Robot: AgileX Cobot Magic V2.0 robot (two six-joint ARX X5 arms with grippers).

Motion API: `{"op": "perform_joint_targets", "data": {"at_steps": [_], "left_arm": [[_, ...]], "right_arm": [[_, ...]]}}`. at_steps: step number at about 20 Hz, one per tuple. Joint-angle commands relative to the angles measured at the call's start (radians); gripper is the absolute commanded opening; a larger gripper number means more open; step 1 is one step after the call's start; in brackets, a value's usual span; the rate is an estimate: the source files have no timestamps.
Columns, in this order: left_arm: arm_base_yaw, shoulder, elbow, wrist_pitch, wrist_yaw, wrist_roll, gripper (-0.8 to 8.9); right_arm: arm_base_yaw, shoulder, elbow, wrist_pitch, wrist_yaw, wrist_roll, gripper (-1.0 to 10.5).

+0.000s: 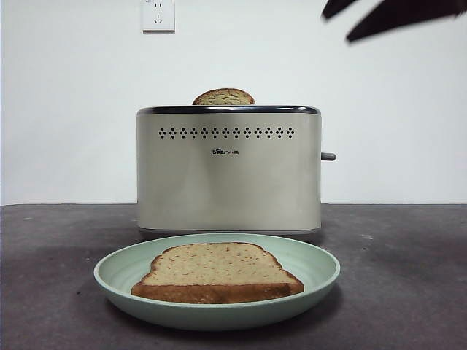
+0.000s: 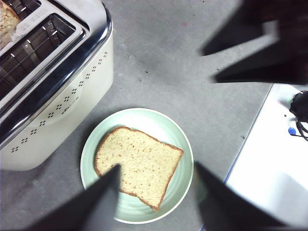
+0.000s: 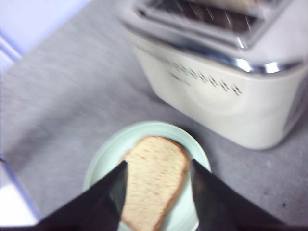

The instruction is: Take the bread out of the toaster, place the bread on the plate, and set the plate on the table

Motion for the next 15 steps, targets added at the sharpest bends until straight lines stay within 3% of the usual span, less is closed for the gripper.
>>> {"op": "perform_joint_targets", "data": {"at_steps": [1,2,15], "left_arm": [[-0.005,0.01,0.036,0.003,-0.004,-0.013,0.4],[-0.005,0.01,0.036,0.003,-0.004,-0.013,0.02],[-0.005,0.01,0.036,0.015,-0.004,-0.013,0.08]], "right_arm": [[0.019,-0.046,0.01,-0.047,0.003,-0.016,0.4],[0.021,-0.066,0.01,-0.07,0.003,-0.032,0.1],[0.019,-0.076,0.01,-0.09,0.004,-0.04,0.1]]}}
